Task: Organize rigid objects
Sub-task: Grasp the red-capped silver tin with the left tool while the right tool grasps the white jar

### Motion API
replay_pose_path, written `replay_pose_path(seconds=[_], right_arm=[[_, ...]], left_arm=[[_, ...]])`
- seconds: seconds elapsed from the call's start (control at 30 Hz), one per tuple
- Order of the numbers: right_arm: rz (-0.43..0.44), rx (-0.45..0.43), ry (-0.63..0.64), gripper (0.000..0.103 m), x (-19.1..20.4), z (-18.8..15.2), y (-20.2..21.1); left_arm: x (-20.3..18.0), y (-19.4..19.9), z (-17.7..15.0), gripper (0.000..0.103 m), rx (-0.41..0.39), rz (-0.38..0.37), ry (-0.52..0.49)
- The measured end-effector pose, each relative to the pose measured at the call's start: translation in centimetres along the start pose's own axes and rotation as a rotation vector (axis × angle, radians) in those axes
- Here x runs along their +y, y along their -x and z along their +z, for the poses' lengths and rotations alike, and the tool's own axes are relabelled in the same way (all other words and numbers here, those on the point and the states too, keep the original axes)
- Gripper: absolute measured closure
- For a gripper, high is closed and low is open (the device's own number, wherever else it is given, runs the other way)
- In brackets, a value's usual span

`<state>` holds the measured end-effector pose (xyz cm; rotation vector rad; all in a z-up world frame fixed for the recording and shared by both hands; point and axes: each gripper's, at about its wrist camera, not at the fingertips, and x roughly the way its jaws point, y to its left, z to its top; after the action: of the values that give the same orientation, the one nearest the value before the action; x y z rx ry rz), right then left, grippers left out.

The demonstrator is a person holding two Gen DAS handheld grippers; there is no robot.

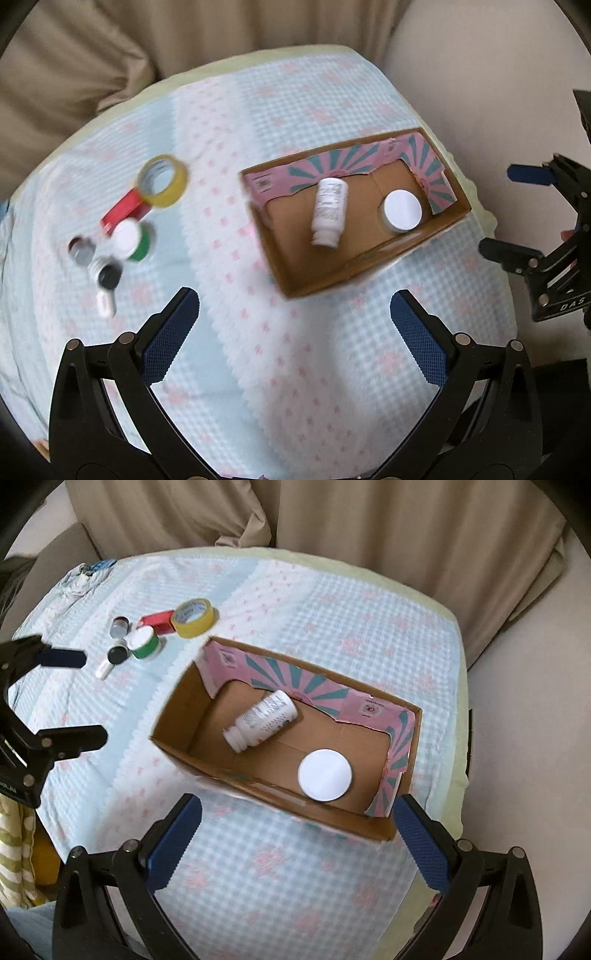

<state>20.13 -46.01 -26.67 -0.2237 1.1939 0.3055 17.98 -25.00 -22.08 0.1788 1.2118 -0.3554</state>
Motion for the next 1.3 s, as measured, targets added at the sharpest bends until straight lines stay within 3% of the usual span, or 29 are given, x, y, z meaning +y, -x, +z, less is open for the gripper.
replay_pose_path(seconds=[0.2,0.37,0.73,1.0,1.13,1.3], right_arm=[[-0.065,-0.048,-0.051,0.0,4.7,0.6,4.4],[-0.056,-0.079,-0.17,0.0,9.3,1.3,7.2],[-0.02,-0.127,-0.398,0.0,22.4,6.2,7.6],[-0.025,-0.146,-0.423,0.0,29.3,11.9,4.7],[-0.023,-0.107,-0.415,0.0,31.1,14.5,1.9],[0.016,-0.078,-0.447,0.0,31.4,16.7,-2.2]], left_arm=[[6.5,5.2,-4.7,0.0,-0.052,0.004,0.094],[13.8,9.4,-7.9,0.0,-0.112,-0.007,0.17],[30.7,14.1,-10.1,0.0,-0.177,0.021,0.201],[38.8,12.5,-8.6,0.0,-0.173,0.106,0.129],[40.9,9.9,-7.0,0.0,-0.156,0.099,0.11],[43.1,4.3,-4.9,0.0,-0.046,0.113,0.156]])
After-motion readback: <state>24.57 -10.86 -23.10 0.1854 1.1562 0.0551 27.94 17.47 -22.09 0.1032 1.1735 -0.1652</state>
